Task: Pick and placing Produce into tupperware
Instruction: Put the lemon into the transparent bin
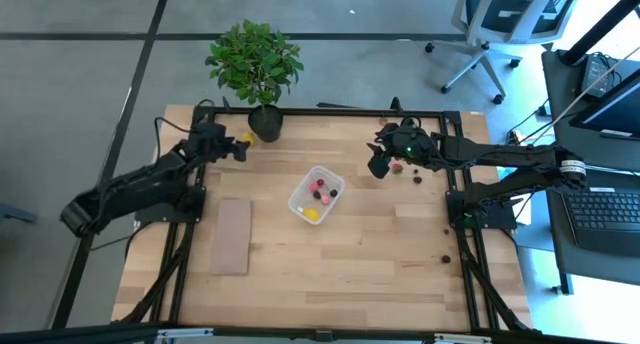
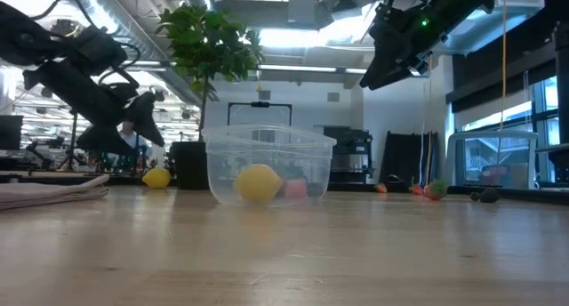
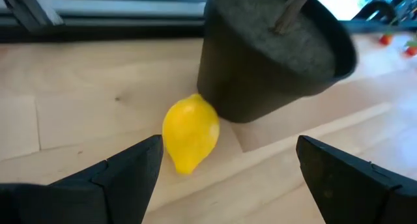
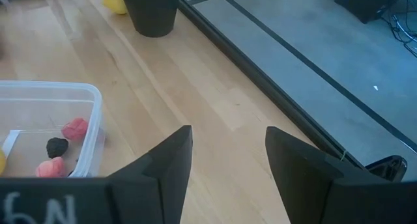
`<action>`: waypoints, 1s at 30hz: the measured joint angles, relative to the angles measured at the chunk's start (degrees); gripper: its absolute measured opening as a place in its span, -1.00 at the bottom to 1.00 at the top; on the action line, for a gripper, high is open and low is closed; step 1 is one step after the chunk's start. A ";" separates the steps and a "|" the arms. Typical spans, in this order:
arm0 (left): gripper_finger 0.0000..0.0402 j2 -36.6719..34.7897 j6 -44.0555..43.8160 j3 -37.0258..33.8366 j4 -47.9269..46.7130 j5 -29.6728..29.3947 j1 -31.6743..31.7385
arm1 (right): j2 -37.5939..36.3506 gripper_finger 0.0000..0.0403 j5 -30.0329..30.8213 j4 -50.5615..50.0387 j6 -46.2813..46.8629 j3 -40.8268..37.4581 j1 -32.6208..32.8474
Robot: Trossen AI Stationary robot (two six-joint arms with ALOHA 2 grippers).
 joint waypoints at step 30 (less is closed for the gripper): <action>0.72 14.07 2.90 0.00 9.80 -0.12 -0.07 | 0.00 -0.02 0.00 0.07 -0.04 0.00 0.01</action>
